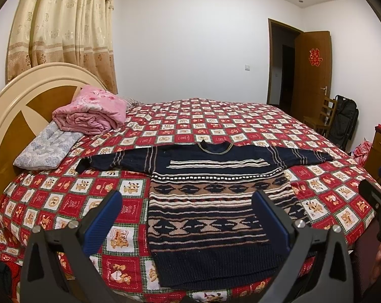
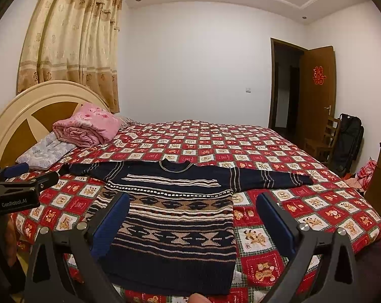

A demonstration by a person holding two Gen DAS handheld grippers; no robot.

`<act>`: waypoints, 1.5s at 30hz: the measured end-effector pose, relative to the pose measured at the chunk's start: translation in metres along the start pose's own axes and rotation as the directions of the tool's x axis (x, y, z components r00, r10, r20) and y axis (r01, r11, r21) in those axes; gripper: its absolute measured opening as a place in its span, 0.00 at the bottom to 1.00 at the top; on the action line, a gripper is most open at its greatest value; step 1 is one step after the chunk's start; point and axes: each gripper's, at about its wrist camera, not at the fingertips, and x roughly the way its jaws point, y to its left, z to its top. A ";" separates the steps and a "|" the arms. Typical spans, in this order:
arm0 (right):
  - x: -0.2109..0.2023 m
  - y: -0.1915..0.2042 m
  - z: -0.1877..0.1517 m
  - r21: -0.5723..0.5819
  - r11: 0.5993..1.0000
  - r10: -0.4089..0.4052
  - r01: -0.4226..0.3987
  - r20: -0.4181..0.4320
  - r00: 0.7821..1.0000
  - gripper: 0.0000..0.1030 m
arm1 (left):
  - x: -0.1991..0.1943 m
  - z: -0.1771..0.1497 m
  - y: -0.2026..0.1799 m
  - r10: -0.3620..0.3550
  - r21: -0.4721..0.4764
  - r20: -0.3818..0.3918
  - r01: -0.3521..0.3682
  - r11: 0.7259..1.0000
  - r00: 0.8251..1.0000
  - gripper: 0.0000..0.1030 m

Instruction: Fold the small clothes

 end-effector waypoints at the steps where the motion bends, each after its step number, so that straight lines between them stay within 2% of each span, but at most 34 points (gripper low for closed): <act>1: 0.000 0.000 0.000 0.000 1.000 0.000 0.000 -0.001 1.000 0.98 | 0.000 0.000 0.000 0.002 0.000 0.000 -0.002 1.000 1.000 1.00; 17: 0.010 0.001 -0.005 0.003 0.999 0.033 -0.033 -0.026 0.999 0.98 | 0.011 -0.008 0.000 0.002 -0.005 -0.022 -0.002 1.000 1.000 1.00; 23: 0.024 -0.001 -0.016 0.033 0.992 0.127 -0.125 -0.056 0.990 0.98 | 0.028 -0.014 0.002 -0.006 -0.015 -0.063 0.005 1.000 0.998 1.00; 28: 0.050 -0.012 -0.031 0.056 0.990 0.135 -0.129 -0.105 0.985 0.98 | 0.054 -0.026 0.002 0.000 -0.008 -0.115 -0.001 1.000 0.993 1.00; 34: 0.102 -0.052 -0.059 0.183 0.975 0.159 -0.124 -0.194 0.968 0.98 | 0.099 -0.044 0.005 0.037 0.014 -0.189 -0.035 0.999 0.981 1.00; 38: 0.144 -0.095 -0.070 0.287 0.953 0.170 -0.099 -0.237 0.956 0.97 | 0.136 -0.050 0.008 0.053 0.024 -0.254 -0.049 0.999 0.966 1.00; 40: 0.167 -0.121 -0.068 0.336 0.940 0.157 -0.064 -0.256 0.954 0.85 | 0.148 -0.049 0.008 0.060 0.028 -0.267 -0.055 0.998 0.962 1.00; 45: 0.210 -0.178 -0.052 0.391 0.920 0.121 0.000 -0.284 0.951 0.83 | 0.181 -0.039 0.003 0.062 0.042 -0.274 -0.052 0.998 0.960 1.00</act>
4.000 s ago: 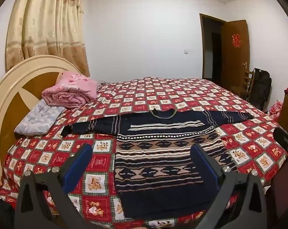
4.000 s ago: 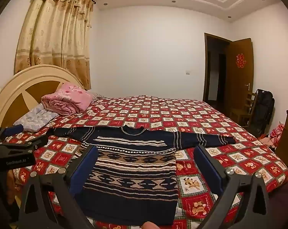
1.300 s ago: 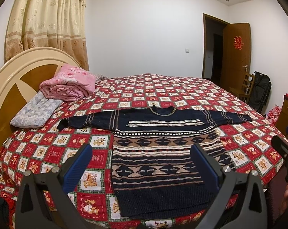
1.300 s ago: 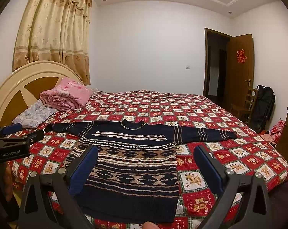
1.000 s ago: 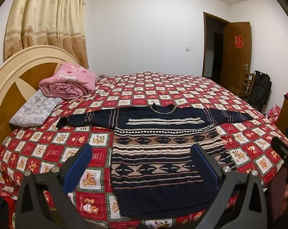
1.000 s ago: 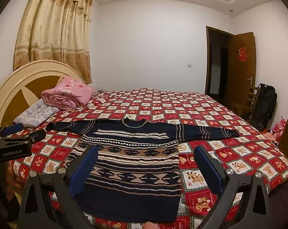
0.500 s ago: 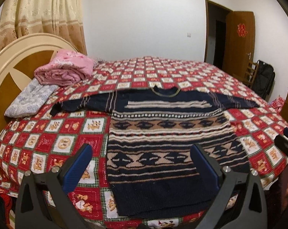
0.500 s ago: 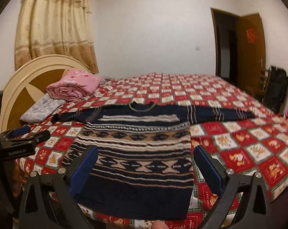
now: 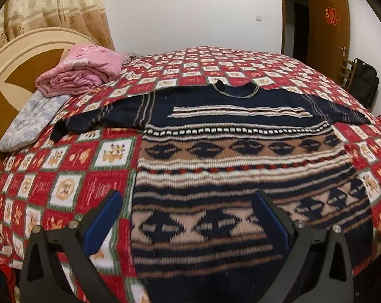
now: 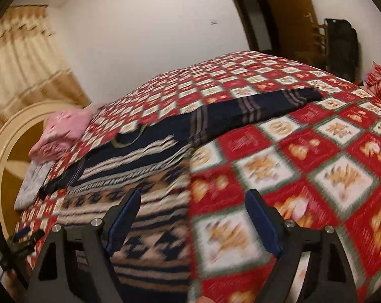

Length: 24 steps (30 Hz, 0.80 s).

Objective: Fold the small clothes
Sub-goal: 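Move the right tool to the sweater's sleeve cuff and grasp it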

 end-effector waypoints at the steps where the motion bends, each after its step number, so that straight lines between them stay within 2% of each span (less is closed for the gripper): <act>1: 0.007 -0.011 0.011 0.024 1.000 -0.002 0.002 0.000 1.000 0.80 | 0.007 0.004 0.000 -0.001 0.003 0.000 0.001 1.000 1.000 1.00; 3: 0.021 -0.031 0.032 0.065 0.998 -0.020 0.021 -0.005 1.000 0.71 | 0.025 0.013 -0.001 0.009 0.006 -0.013 -0.009 1.000 1.000 1.00; 9: 0.070 -0.108 0.090 0.211 0.970 -0.117 0.118 -0.016 0.993 0.70 | 0.067 0.036 0.010 0.028 -0.026 -0.045 -0.029 0.999 0.999 1.00; 13: 0.103 -0.154 0.121 0.283 0.944 -0.171 0.170 -0.022 0.985 0.64 | 0.089 0.049 0.017 0.048 -0.043 -0.063 -0.050 0.998 0.997 1.00; 19: 0.145 -0.201 0.152 0.352 0.915 -0.199 0.199 -0.037 0.979 0.64 | 0.114 0.060 0.016 0.061 -0.038 -0.090 -0.065 0.997 0.994 1.00; 22: 0.161 -0.219 0.160 0.368 0.905 -0.207 0.212 -0.053 0.977 0.54 | 0.123 0.063 0.010 0.067 -0.025 -0.100 -0.070 0.997 0.993 1.00; 24: 0.173 -0.229 0.164 0.380 0.899 -0.206 0.218 -0.073 0.976 0.54 | 0.128 0.065 0.007 0.077 -0.016 -0.105 -0.080 0.997 0.991 1.00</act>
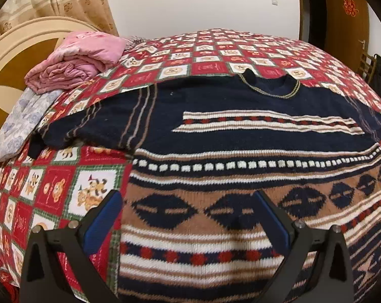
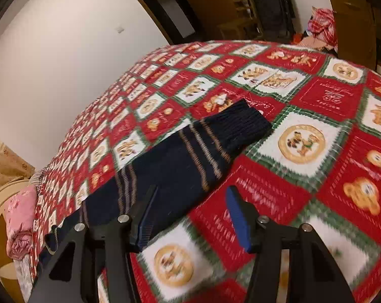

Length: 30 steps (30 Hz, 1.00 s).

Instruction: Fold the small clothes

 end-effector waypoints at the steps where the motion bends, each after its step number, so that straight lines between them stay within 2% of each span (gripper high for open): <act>1: 0.006 -0.003 0.003 0.012 1.000 0.006 -0.006 -0.012 1.000 0.54 | 0.003 0.001 -0.001 0.002 -0.003 -0.004 -0.002 1.000 1.000 1.00; 8: 0.040 -0.015 0.019 0.029 0.999 -0.044 0.046 -0.044 0.998 0.52 | 0.022 0.000 -0.012 0.006 0.016 -0.045 -0.005 1.000 0.999 1.00; 11: 0.046 -0.017 0.023 0.014 0.998 -0.065 0.065 -0.024 0.998 0.45 | 0.025 -0.002 -0.018 -0.005 0.023 -0.057 0.007 1.000 0.998 1.00; 15: 0.057 -0.024 0.029 0.041 0.997 -0.060 0.061 -0.027 0.998 0.15 | 0.024 0.000 -0.033 -0.030 0.057 -0.062 0.034 0.998 0.998 1.00; 17: 0.061 -0.027 0.033 0.064 0.997 -0.045 0.047 -0.027 0.999 0.12 | 0.025 0.005 -0.036 -0.091 0.045 -0.085 0.095 0.994 0.992 1.00; 19: 0.060 -0.017 0.034 0.037 0.999 -0.035 0.036 -0.016 0.999 0.10 | 0.027 0.009 -0.039 -0.127 0.029 -0.100 0.130 0.991 0.987 1.00; 22: 0.051 0.015 0.034 -0.052 0.999 -0.006 0.006 0.004 1.000 0.10 | 0.032 0.015 -0.043 -0.173 0.012 -0.130 0.176 0.984 0.976 1.00; 25: 0.034 0.070 0.024 -0.186 0.981 0.052 -0.047 0.020 0.998 0.09 | 0.033 0.016 -0.047 -0.210 0.007 -0.145 0.214 0.977 0.967 1.00; 27: 0.022 0.117 0.010 -0.294 0.952 0.093 -0.083 0.023 0.995 0.09 | 0.033 0.013 -0.049 -0.229 0.009 -0.152 0.233 0.972 0.962 1.00; 29: 0.013 0.167 -0.012 -0.397 0.908 0.146 -0.130 0.010 0.989 0.08 | 0.031 0.009 -0.049 -0.224 0.018 -0.147 0.229 0.973 0.963 1.00; 30: 0.009 0.194 -0.026 -0.450 0.881 0.162 -0.143 0.004 0.987 0.08 | 0.030 0.007 -0.049 -0.242 0.014 -0.150 0.247 0.969 0.959 1.00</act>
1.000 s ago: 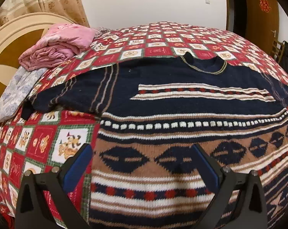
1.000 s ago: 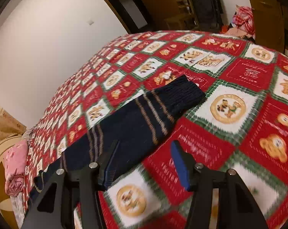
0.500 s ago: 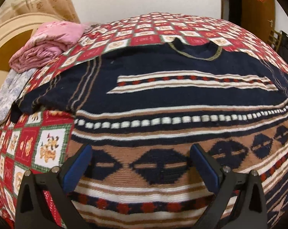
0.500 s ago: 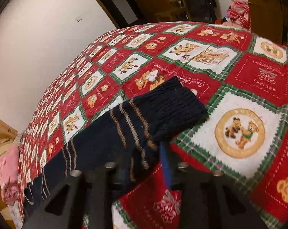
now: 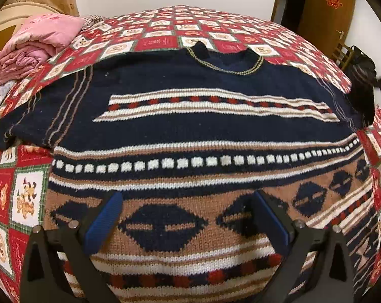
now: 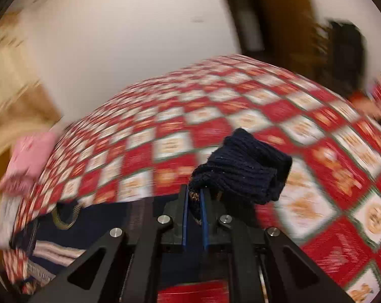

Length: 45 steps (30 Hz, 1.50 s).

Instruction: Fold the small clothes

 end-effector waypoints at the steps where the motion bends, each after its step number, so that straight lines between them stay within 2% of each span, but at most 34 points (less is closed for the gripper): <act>1: 0.002 0.025 -0.002 -0.046 0.999 0.017 -0.018 -0.004 1.000 0.08 | -0.001 -0.002 0.000 -0.029 -0.002 -0.004 0.029 1.000 1.000 1.00; 4: 0.015 0.087 -0.015 -0.140 0.985 0.093 -0.098 -0.041 0.995 0.08 | -0.005 -0.005 0.002 -0.051 -0.022 -0.001 0.051 0.998 0.999 1.00; 6: 0.031 0.131 -0.034 -0.227 0.966 0.109 -0.126 -0.084 0.990 0.08 | -0.008 -0.006 0.004 -0.069 -0.041 0.007 0.069 0.997 0.998 1.00; 8: 0.047 0.155 -0.053 -0.257 0.954 0.122 -0.152 -0.128 0.984 0.08 | -0.010 -0.004 0.004 -0.061 -0.048 0.013 0.062 0.997 0.998 1.00; 9: 0.056 0.163 -0.064 -0.263 0.950 0.127 -0.166 -0.158 0.979 0.09 | -0.011 -0.002 0.002 -0.046 -0.041 0.014 0.046 0.998 0.999 1.00; 11: 0.075 0.171 -0.088 -0.250 0.938 0.179 -0.239 -0.239 0.954 0.09 | -0.011 0.002 -0.001 -0.016 -0.023 0.014 0.017 1.000 1.000 1.00; 14: 0.081 0.173 -0.111 -0.247 0.920 0.226 -0.304 -0.300 0.927 0.10 | -0.010 0.008 -0.010 -0.039 0.003 0.010 0.039 0.999 0.999 1.00; 16: 0.071 0.170 -0.123 -0.241 0.899 0.289 -0.366 -0.303 0.908 0.10 | -0.007 0.013 -0.016 -0.075 0.008 0.003 0.075 0.997 0.997 1.00; 18: 0.058 0.162 -0.128 -0.217 0.887 0.347 -0.408 -0.270 0.898 0.11 | -0.003 0.021 -0.027 -0.088 0.001 -0.004 0.088 0.996 0.996 0.99; 20: 0.045 0.147 -0.125 -0.166 0.870 0.427 -0.465 -0.217 0.878 0.14 | 0.001 0.034 -0.042 -0.091 0.012 -0.003 0.091 0.996 0.996 0.99; 21: 0.039 0.138 -0.123 -0.139 0.863 0.459 -0.485 -0.183 0.869 0.36 | 0.002 0.040 -0.049 -0.093 0.012 0.002 0.093 0.996 0.996 0.99; 22: 0.034 0.126 -0.122 -0.109 0.859 0.486 -0.501 -0.141 0.863 0.68 | 0.004 0.049 -0.056 -0.104 0.016 0.004 0.104 0.994 0.995 0.99; 23: 0.031 0.117 -0.119 -0.080 0.852 0.509 -0.518 -0.108 0.854 0.77 | 0.009 0.060 -0.066 -0.117 0.019 -0.005 0.117 0.993 0.993 0.98; 24: 0.026 0.102 -0.119 -0.029 0.835 0.549 -0.550 -0.043 0.835 0.79 | 0.016 0.072 -0.076 -0.122 0.011 -0.015 0.122 0.992 0.992 0.96; 26: 0.025 0.086 -0.116 0.024 0.810 0.586 -0.586 0.014 0.810 0.79 | 0.027 0.093 -0.092 -0.156 -0.011 -0.022 0.156 0.988 0.987 0.86; 27: 0.026 0.075 -0.117 0.058 0.799 0.596 -0.598 0.051 0.801 0.79 | 0.035 0.106 -0.103 -0.169 -0.026 -0.033 0.168 0.985 0.985 0.85; 28: 0.029 0.068 -0.118 0.076 0.790 0.603 -0.608 0.083 0.794 0.79 | 0.039 0.113 -0.110 -0.181 -0.032 -0.031 0.180 0.983 0.983 0.78; 29: 0.039 0.064 -0.116 0.115 0.797 0.590 -0.593 0.063 0.805 0.79 | 0.046 0.124 -0.121 -0.192 -0.031 -0.023 0.191 0.981 0.981 0.75; 30: 0.046 0.061 -0.114 0.159 0.790 0.593 -0.592 0.048 0.804 0.79 | 0.053 0.132 -0.130 -0.177 -0.021 -0.025 0.177 0.984 0.984 0.75; 31: 0.046 0.058 -0.113 0.170 0.782 0.598 -0.600 0.071 0.799 0.79 | 0.062 0.140 -0.139 -0.163 -0.021 -0.040 0.162 0.987 0.986 0.73; 33: 0.041 0.055 -0.113 0.164 0.795 0.571 -0.584 0.122 0.812 0.79 | 0.077 0.151 -0.154 -0.192 -0.029 -0.048 0.190 0.981 0.980 0.66; 35: 0.040 0.054 -0.113 0.169 0.788 0.572 -0.592 0.153 0.806 0.79 | 0.093 0.158 -0.173 -0.160 0.024 -0.068 0.162 0.987 0.985 0.45; 37: 0.041 0.057 -0.114 0.164 0.801 0.554 -0.576 0.160 0.817 0.79 | 0.112 0.161 -0.183 -0.109 0.040 -0.107 0.114 0.993 0.988 0.38; 43: 0.038 0.047 -0.117 0.180 0.795 0.556 -0.579 0.165 0.815 0.79 | 0.112 0.163 -0.182 -0.089 0.005 -0.073 0.089 0.996 0.993 0.38; 45: 0.037 0.038 -0.117 0.206 0.787 0.555 -0.581 0.173 0.814 0.79 | 0.106 0.165 -0.178 -0.117 -0.017 -0.025 0.117 0.993 0.993 0.37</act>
